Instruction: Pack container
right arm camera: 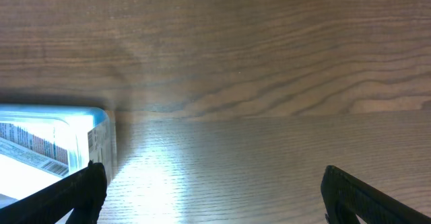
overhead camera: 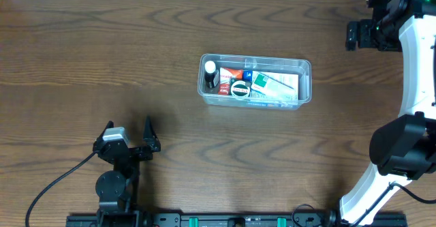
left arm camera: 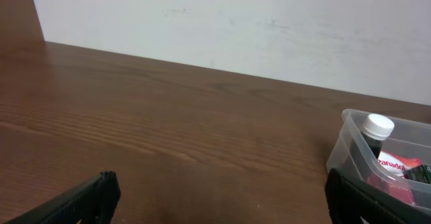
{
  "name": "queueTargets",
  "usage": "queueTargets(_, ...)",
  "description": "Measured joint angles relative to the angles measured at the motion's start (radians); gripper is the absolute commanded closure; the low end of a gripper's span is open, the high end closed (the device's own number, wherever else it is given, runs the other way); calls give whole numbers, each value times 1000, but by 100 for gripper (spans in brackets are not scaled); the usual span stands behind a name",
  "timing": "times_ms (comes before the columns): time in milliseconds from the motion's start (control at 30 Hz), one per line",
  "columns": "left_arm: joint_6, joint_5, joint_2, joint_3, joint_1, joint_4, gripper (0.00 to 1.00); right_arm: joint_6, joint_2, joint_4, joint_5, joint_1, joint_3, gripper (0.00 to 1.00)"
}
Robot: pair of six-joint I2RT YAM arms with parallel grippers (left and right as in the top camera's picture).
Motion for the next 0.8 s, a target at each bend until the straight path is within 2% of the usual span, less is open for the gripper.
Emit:
queueTargets(500, 0, 0, 0, 0, 0, 0, 2, 0, -23, 0, 0, 1, 0, 1)
queueTargets(633, 0, 0, 0, 0, 0, 0, 2, 0, -109, 1, 1, 10, -2, 1)
queueTargets(800, 0, 0, 0, 0, 0, -1, 2, -5, -314, 40, 6, 65, -76, 1)
